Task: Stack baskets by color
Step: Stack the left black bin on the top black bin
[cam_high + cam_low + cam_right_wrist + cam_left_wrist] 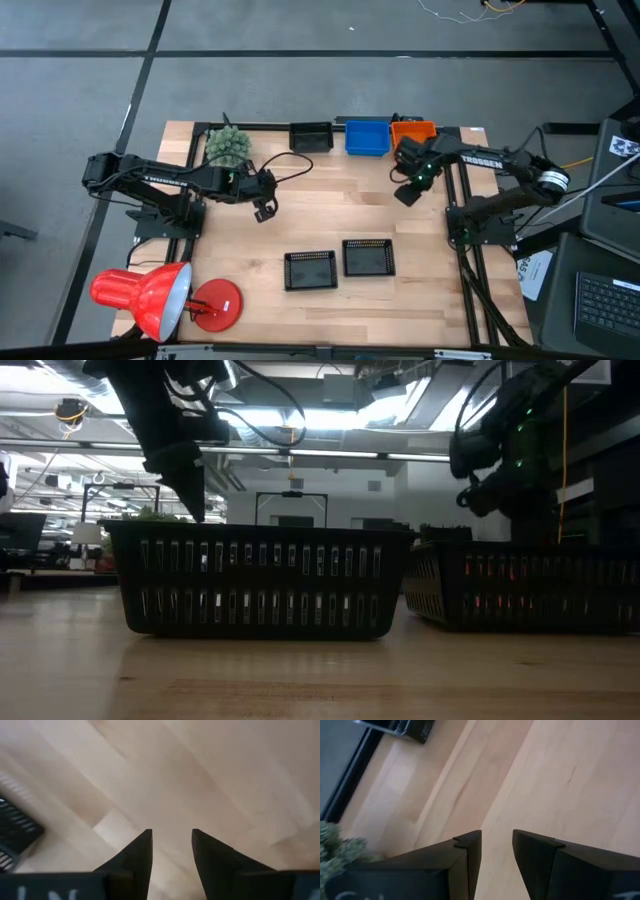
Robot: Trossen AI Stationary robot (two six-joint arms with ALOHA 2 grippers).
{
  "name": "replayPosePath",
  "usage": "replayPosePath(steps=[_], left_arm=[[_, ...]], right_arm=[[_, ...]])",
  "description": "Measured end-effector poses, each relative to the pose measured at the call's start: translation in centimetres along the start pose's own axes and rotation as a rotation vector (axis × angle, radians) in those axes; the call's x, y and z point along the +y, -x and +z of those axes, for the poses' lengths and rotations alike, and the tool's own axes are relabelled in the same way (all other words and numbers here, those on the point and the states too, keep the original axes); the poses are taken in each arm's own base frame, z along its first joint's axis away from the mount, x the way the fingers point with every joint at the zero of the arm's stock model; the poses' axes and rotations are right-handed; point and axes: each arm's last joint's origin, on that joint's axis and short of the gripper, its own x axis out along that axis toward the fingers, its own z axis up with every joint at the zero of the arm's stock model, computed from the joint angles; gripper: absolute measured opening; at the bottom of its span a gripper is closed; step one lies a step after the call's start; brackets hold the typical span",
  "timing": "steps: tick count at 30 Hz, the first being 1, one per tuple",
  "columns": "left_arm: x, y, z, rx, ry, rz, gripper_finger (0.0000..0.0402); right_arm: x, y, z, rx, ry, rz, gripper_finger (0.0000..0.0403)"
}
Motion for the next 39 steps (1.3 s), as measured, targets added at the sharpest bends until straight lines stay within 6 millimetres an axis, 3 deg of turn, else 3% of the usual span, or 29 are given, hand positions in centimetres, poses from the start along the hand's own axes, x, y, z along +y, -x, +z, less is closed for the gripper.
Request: replayPosePath(steps=[9,13,17,24,29,34,39], left_arm=[[-1.2,0.1,2.3,-0.181,0.099,-0.237,0.0102],[-3.1,-0.3,3.6,-0.289,0.047,-0.443,0.0102],[-5.8,-1.7,3.5,-0.255,-0.029,-0.574,0.0102],[-10.6,-3.8,2.7,-0.112,-0.14,-0.59,0.0102],[-13.2,-3.5,3.6,-0.1,-0.187,-0.59,0.0102],[-14.1,-2.8,4.3,-0.091,-0.182,-0.601,0.0108],[-14.2,-2.7,3.7,-0.029,-0.185,-0.582,0.011]], right_arm=[[3.5,0.4,-5.9,-0.154,-0.046,-0.022,0.0137],[4.0,-0.1,-8.4,-0.168,-0.067,0.017,0.0137],[4.1,-0.3,-9.9,-0.204,-0.088,0.032,0.0137],[4.6,-0.1,-10.6,-0.28,-0.06,0.042,0.0137],[4.8,-0.1,-10.7,-0.297,-0.043,0.04,0.0137],[4.8,-0.1,-10.6,-0.315,-0.039,0.023,0.0137],[4.7,-0.1,-10.6,-0.327,-0.026,0.01,0.0137]])
